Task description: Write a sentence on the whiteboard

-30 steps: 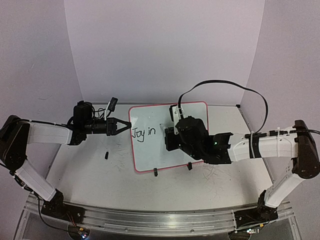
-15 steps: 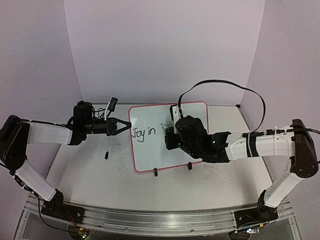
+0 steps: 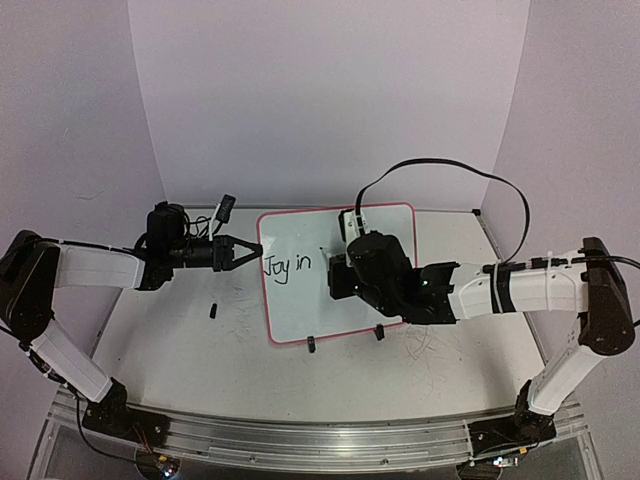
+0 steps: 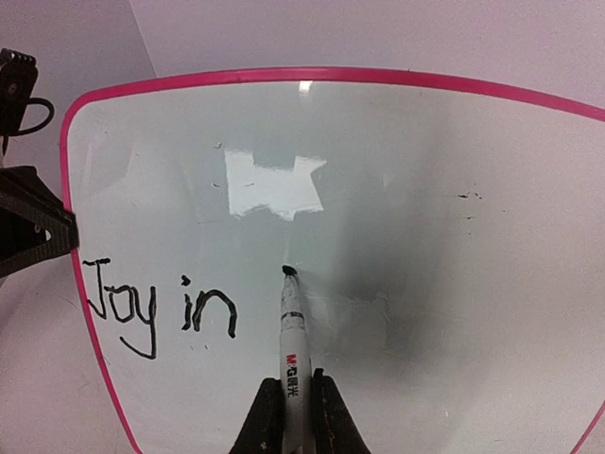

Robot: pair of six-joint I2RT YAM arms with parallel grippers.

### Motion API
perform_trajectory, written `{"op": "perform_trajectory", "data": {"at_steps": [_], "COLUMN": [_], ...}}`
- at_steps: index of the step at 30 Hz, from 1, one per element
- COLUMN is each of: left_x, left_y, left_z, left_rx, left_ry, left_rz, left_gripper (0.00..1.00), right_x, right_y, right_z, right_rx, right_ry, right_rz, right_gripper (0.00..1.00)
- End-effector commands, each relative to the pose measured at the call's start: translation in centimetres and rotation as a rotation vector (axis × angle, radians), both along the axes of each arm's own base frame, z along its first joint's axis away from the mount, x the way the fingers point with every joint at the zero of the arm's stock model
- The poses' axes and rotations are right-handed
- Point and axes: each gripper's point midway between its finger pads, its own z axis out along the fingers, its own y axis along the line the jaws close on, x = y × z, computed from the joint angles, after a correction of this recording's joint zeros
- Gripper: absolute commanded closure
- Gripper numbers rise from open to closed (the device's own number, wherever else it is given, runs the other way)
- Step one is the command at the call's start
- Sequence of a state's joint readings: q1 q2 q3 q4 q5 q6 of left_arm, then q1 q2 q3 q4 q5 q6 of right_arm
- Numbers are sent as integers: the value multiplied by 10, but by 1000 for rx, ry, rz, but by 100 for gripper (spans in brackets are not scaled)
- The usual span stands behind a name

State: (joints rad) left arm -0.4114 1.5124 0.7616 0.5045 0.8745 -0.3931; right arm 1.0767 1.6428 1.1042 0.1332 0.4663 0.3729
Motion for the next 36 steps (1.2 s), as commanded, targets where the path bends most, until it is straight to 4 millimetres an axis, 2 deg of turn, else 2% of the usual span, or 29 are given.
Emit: {"op": "perform_trajectory", "data": {"at_steps": [1, 28, 36], "left_x": [0, -1, -1], "left_y": [0, 0, 0], "left_z": [35, 34, 34], "left_rx": [-42, -41, -40], "left_ry": [-98, -93, -94], "left_rz": [-11, -14, -13], "left_gripper": [100, 100, 100], "right_x": [-1, -19, -20], "right_y": [-4, -5, -9], "right_z": [-1, -30, -33], "right_rx": [4, -3, -6], "right_ry": [26, 110, 114], "right_rz": [-21, -5, -21], "right_gripper": [100, 100, 100]}}
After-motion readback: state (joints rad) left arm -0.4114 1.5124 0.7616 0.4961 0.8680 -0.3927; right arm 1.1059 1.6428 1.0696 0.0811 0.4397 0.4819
